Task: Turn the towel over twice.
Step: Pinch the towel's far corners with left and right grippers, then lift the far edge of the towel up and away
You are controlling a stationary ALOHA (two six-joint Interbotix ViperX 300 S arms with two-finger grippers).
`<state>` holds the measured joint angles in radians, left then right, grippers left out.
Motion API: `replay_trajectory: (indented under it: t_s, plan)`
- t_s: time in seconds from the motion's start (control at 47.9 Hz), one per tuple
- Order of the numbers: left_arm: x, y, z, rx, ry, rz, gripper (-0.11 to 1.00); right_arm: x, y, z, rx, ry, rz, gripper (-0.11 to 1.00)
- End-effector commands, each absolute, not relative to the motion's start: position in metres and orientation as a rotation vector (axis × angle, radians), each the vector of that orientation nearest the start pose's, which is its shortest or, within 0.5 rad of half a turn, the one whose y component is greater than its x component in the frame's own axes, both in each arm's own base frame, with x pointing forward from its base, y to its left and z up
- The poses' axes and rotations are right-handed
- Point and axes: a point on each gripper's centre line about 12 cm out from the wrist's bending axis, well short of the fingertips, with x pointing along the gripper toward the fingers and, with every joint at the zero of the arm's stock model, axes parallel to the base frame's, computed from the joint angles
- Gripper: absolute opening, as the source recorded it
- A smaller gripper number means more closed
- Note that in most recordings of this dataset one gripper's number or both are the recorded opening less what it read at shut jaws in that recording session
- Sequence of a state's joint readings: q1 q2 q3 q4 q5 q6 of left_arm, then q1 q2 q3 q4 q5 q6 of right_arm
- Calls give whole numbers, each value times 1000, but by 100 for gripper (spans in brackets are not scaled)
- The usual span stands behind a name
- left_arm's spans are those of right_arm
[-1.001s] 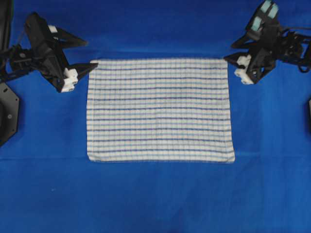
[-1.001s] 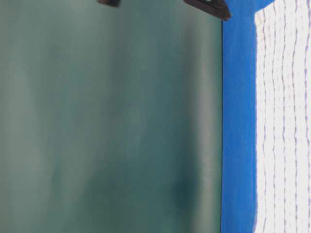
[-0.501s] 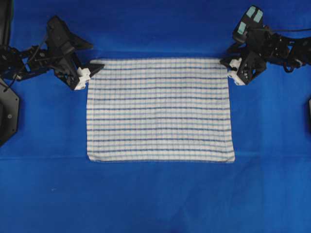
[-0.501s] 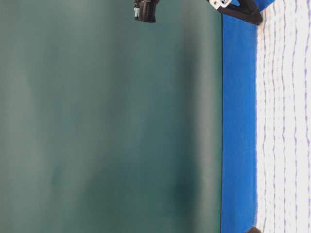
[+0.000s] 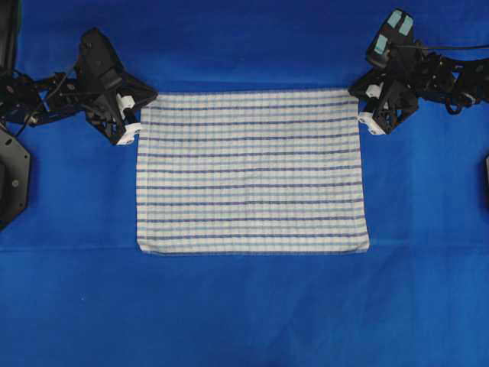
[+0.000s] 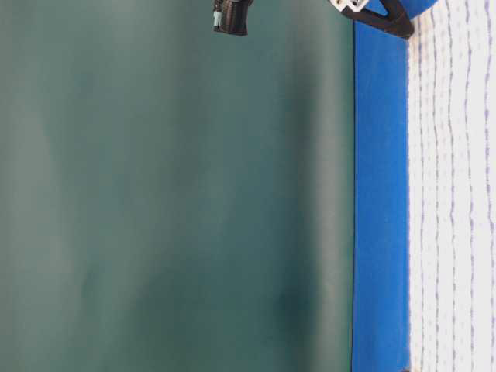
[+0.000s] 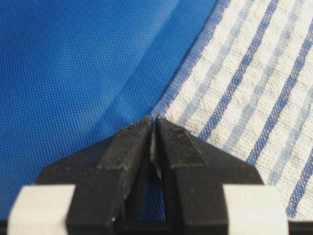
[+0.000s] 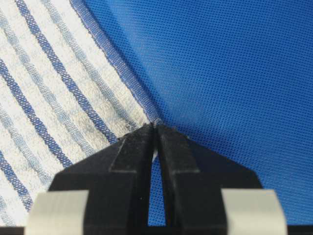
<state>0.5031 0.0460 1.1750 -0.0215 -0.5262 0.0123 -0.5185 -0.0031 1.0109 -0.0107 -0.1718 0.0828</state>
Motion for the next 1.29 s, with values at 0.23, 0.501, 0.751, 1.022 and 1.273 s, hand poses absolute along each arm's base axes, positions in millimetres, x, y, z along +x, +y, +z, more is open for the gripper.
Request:
replay_trajectory:
  t_s: [0.23, 0.501, 0.751, 1.022, 1.273]
  plan:
    - [237, 132, 75, -170, 658, 498, 3, 263, -152, 101, 278, 740, -526, 5]
    - [244, 151, 119, -162, 568, 545, 3, 258, -163, 138, 263, 620, -569, 5]
    - [243, 180, 187, -139, 416, 632, 3, 239, -186, 185, 240, 465, -666, 5]
    - [245, 191, 251, 38, 274, 645, 3, 221, -197, 257, 143, 358, -720, 5]
    - [246, 189, 300, 104, 164, 648, 3, 211, -189, 320, 80, 282, -726, 5]
